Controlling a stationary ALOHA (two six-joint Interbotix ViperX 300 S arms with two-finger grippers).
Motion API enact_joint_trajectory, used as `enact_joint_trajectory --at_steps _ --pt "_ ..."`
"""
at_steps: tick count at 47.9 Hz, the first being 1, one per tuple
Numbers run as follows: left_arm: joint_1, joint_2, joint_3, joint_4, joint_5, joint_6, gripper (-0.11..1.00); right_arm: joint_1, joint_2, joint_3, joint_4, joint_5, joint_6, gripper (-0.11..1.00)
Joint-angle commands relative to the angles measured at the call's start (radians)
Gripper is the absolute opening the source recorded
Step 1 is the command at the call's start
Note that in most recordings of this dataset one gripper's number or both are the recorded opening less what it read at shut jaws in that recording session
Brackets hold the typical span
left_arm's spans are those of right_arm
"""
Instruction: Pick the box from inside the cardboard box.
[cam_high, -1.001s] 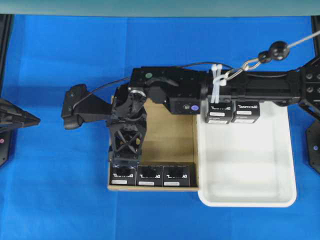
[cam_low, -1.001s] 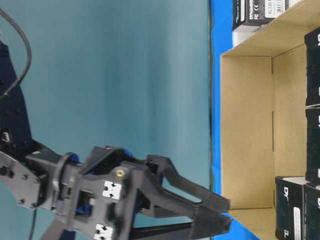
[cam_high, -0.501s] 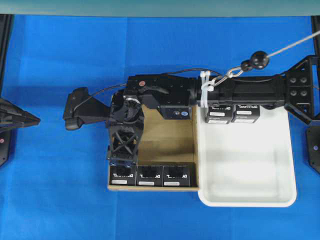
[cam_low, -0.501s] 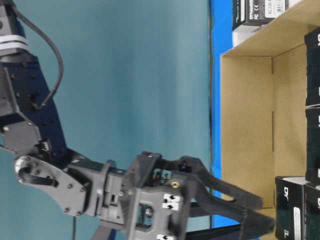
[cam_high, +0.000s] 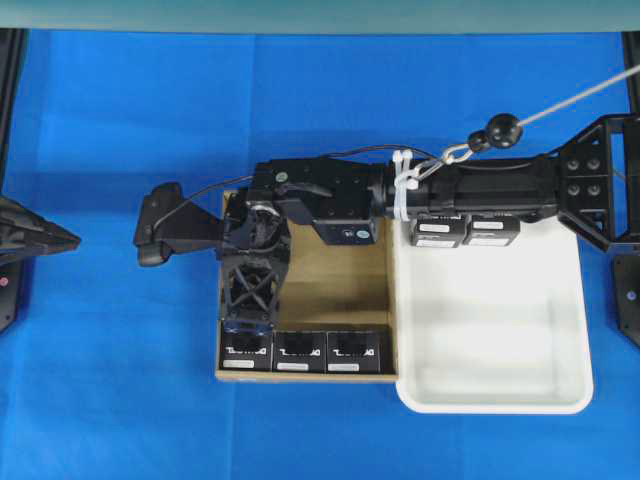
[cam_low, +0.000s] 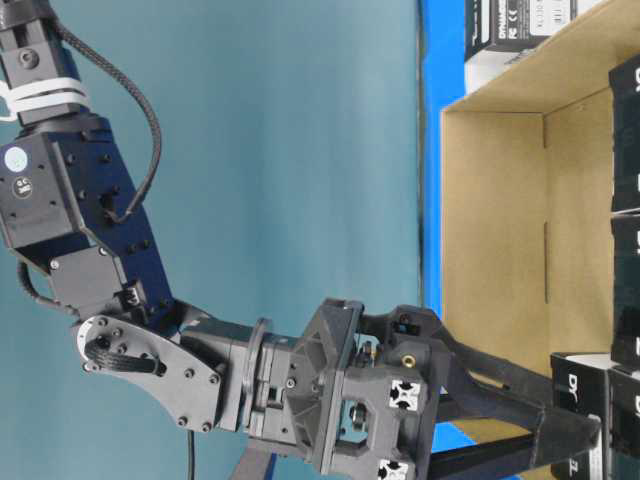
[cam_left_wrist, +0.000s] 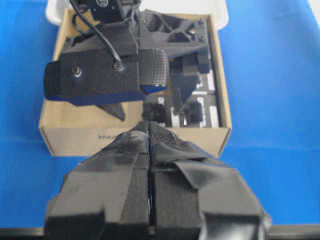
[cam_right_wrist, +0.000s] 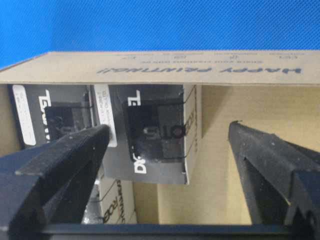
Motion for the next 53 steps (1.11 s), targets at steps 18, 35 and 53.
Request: enact_joint_trajectory --at_steps 18,35,53 --pt "0.002 0.000 -0.015 0.002 0.008 -0.012 -0.07 -0.011 0.005 0.029 -0.002 -0.029 0.020 1.00" --pt "0.002 0.000 -0.017 0.002 0.005 -0.012 -0.07 -0.055 -0.023 0.100 -0.002 -0.067 0.044 1.00" --pt "0.002 0.000 -0.017 0.002 0.005 -0.014 -0.07 -0.092 -0.034 0.127 -0.002 -0.115 0.048 1.00"
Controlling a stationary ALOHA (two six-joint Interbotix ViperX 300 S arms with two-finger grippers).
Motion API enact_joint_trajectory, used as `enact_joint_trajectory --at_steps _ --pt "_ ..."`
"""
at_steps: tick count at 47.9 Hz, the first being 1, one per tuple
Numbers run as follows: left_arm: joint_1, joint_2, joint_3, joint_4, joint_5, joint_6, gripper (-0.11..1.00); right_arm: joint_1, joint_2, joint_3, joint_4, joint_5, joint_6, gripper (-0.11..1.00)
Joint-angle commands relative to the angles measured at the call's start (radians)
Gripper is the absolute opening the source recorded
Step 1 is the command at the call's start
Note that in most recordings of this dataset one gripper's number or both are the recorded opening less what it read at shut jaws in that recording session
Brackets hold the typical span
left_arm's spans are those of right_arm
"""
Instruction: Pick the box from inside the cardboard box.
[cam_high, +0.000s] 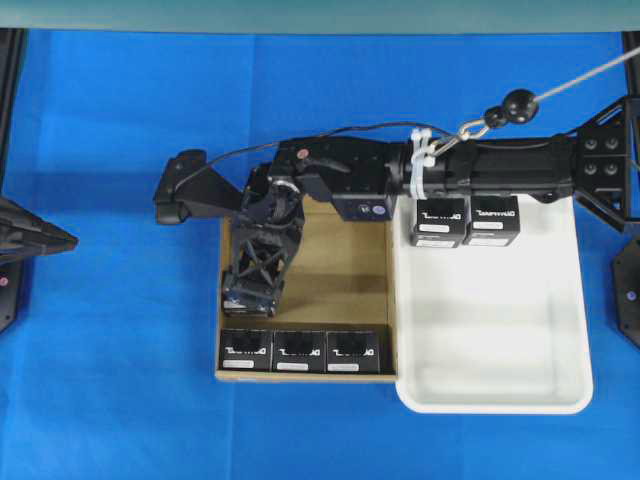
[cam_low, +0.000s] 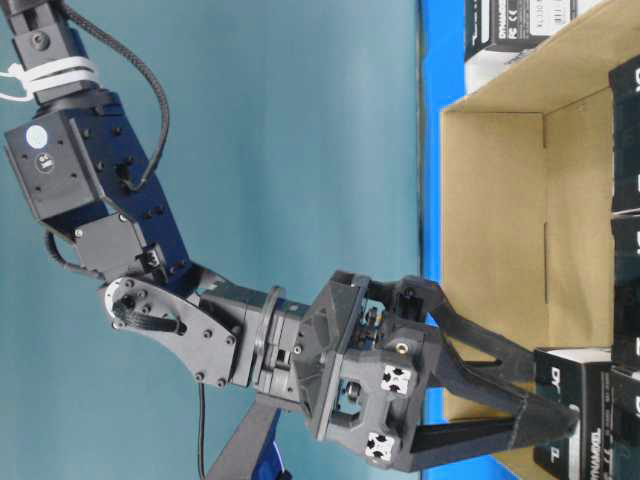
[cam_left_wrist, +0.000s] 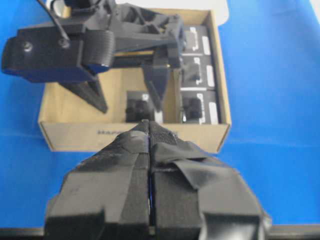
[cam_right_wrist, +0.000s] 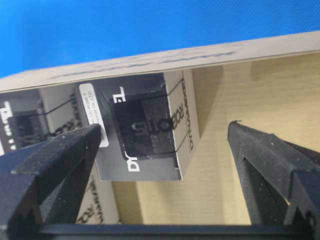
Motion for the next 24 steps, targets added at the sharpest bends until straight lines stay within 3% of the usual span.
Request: enact_joint_trajectory --at_steps 1,24 --pt "0.002 0.006 -0.018 0.002 -0.008 -0.002 -0.07 -0.029 0.009 0.012 -0.006 -0.011 -0.003 1.00" --pt "0.002 0.006 -0.020 0.002 -0.008 -0.002 -0.07 -0.072 0.006 0.009 -0.018 -0.006 -0.011 1.00"
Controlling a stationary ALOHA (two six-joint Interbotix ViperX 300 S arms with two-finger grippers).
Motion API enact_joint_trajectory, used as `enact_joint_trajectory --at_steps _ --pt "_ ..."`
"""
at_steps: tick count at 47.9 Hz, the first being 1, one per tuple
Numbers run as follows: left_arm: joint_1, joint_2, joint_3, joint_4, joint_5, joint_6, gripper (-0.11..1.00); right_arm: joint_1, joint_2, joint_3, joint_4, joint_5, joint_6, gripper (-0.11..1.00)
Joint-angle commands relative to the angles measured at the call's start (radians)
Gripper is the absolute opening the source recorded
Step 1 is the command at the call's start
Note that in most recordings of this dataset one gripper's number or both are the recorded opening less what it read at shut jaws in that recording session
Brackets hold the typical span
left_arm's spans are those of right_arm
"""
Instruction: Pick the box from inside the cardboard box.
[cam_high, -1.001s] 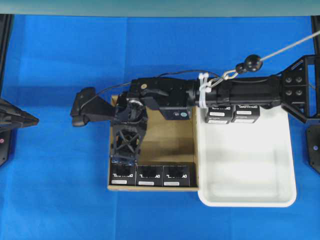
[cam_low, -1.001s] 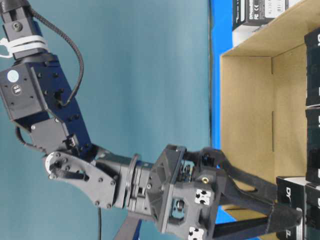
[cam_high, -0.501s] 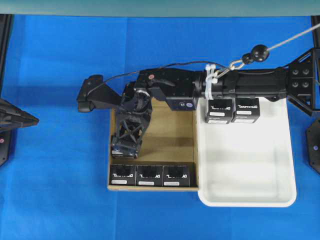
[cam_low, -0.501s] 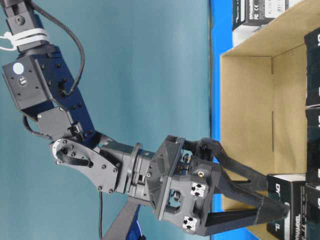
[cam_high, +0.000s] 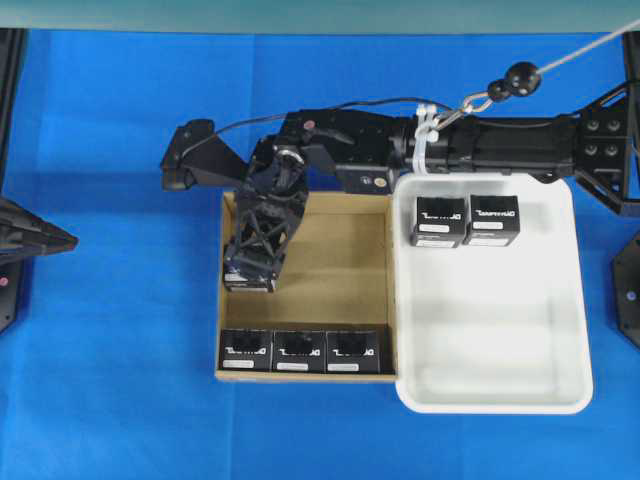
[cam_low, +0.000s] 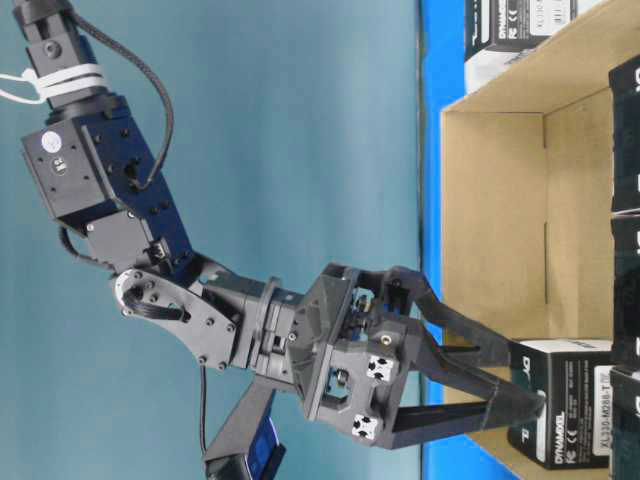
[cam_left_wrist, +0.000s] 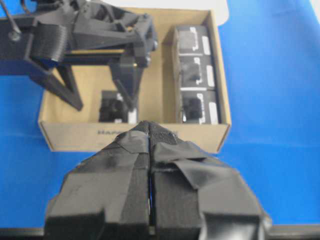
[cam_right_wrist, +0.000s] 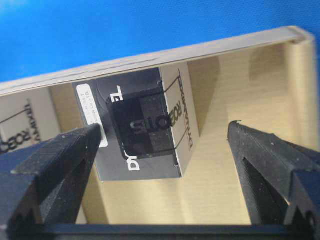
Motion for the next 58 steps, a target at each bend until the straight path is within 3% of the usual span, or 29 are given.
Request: enact_joint_trajectory --at_steps 1,36,58 --pt "0.000 0.006 -0.020 0.002 -0.009 -0.002 -0.07 -0.018 0.009 0.006 -0.015 -0.005 -0.002 1.00" --pt "-0.002 0.006 -0.025 0.002 -0.012 -0.002 -0.07 0.002 -0.032 -0.009 -0.032 -0.008 0.003 1.00" --pt "-0.002 0.006 -0.025 0.002 -0.021 -0.002 -0.07 0.023 -0.058 -0.028 -0.003 0.015 0.005 1.00"
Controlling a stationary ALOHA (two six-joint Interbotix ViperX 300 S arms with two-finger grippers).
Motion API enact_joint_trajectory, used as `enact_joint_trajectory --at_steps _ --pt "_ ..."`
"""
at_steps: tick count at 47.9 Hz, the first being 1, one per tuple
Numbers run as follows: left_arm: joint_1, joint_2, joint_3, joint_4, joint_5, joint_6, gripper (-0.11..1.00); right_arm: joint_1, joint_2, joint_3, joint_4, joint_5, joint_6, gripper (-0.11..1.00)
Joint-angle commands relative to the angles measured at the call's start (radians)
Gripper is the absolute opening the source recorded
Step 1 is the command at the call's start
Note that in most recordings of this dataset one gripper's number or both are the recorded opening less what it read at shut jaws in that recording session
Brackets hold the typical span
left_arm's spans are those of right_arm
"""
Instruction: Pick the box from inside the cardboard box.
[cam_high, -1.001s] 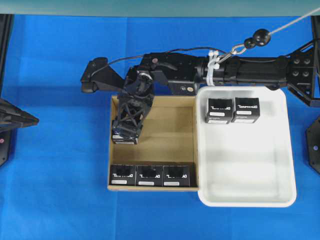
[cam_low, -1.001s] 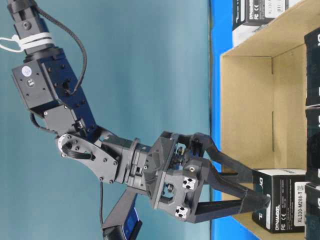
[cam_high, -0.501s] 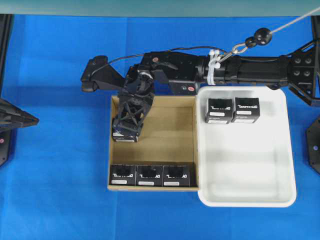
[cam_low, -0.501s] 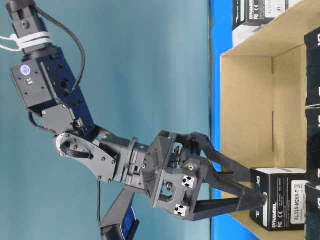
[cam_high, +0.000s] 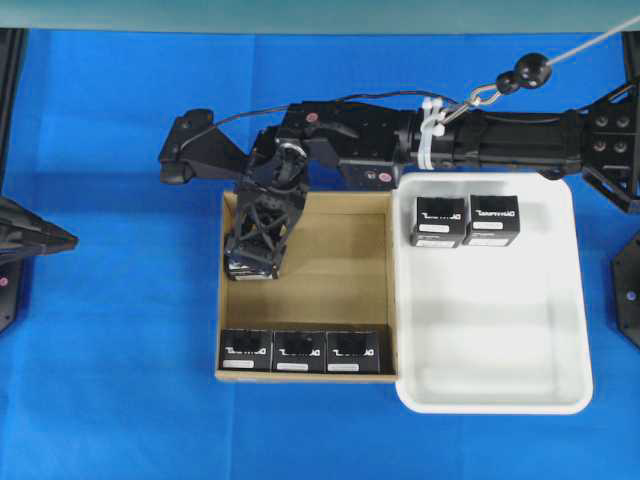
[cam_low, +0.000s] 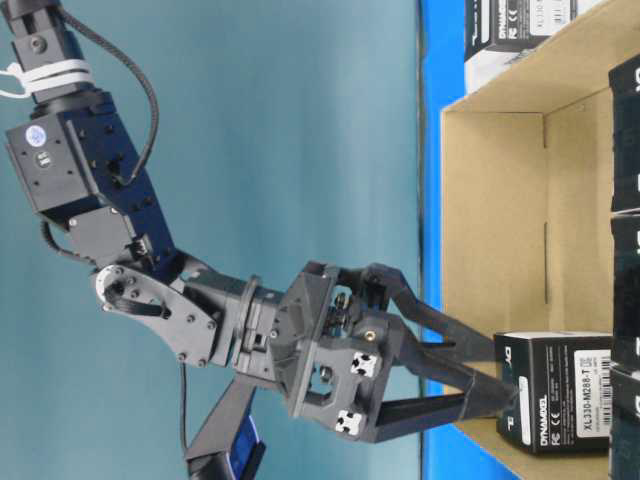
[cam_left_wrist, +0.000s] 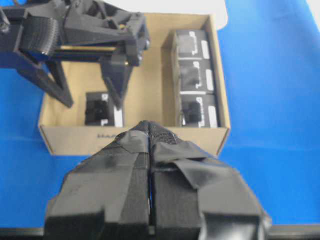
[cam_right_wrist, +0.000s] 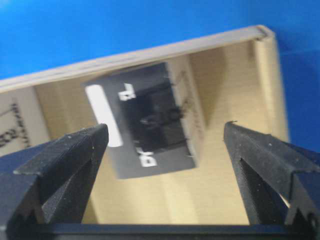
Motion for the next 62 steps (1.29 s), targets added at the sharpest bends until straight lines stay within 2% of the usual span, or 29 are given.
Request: enact_joint_trajectory --at_steps 1,10,21,39,46,54,62 --pt "-0.002 0.008 -0.025 0.002 -0.009 -0.002 -0.07 0.014 -0.032 -0.020 0.008 0.017 -0.002 1.00" --pt "-0.003 0.008 -0.025 0.002 -0.009 -0.002 -0.07 0.021 -0.101 -0.072 0.008 0.097 -0.012 1.00" --pt "-0.005 0.006 -0.029 0.002 -0.011 -0.002 -0.07 0.025 -0.186 -0.209 -0.003 0.224 -0.044 1.00" --pt "-0.006 0.005 -0.032 0.002 -0.009 -0.002 -0.07 0.021 -0.150 -0.563 -0.026 0.565 -0.058 1.00" --pt "-0.008 0.005 -0.032 0.002 -0.009 -0.003 -0.07 0.015 -0.123 -0.673 -0.025 0.583 -0.058 1.00" --pt "-0.009 0.005 -0.034 0.003 -0.009 -0.002 -0.07 0.000 -0.117 -0.681 -0.029 0.592 -0.055 1.00" --pt "-0.012 0.005 -0.034 0.002 -0.011 -0.003 -0.07 -0.012 -0.129 -0.615 -0.049 0.586 -0.058 0.99"
